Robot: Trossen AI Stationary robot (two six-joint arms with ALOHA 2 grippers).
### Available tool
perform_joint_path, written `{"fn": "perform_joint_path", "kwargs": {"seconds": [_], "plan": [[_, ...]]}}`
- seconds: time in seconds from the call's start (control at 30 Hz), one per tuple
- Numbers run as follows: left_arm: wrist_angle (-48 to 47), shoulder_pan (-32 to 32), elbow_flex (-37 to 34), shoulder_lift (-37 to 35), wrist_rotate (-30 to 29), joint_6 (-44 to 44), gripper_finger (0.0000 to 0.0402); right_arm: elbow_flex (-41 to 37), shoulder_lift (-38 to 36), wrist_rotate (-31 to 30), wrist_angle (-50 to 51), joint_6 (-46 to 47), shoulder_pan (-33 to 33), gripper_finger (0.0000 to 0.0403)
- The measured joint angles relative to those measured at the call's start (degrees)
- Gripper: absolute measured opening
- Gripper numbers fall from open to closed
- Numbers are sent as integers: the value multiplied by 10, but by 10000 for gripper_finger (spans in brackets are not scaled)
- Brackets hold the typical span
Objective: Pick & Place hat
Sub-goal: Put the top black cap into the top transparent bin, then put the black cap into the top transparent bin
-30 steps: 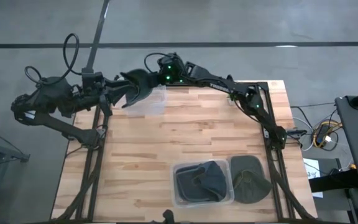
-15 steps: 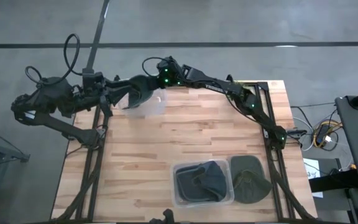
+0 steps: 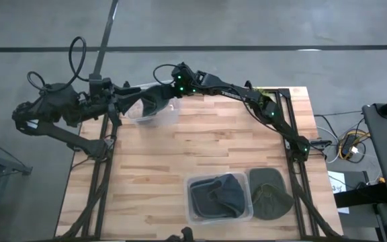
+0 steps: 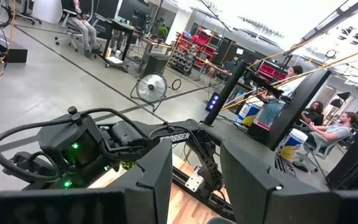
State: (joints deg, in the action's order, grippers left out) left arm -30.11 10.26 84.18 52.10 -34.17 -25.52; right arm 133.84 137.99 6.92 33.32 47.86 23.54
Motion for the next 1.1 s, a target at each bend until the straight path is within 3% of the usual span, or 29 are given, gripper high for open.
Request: {"fn": "perform_joint_path", "kwargs": {"seconds": [0.27,0.4,0.6,0.87,1.1], "plan": [[0,0,0,0,0,0,128,0,-1,-9,-1,-12,0,213],[0,0,0,0,2,0,128,0,-14,-20,0,-27,0,249],[-1,0,-1,0,4,0,128,0,-51,-48,-2,-80,0,249],[-12,0,-1,0,3,1,128,0,-121,38,26,-175,-25,225],[-31,0,-1,0,3,17,128,0,-162,42,122,-242,-61,212]]}}
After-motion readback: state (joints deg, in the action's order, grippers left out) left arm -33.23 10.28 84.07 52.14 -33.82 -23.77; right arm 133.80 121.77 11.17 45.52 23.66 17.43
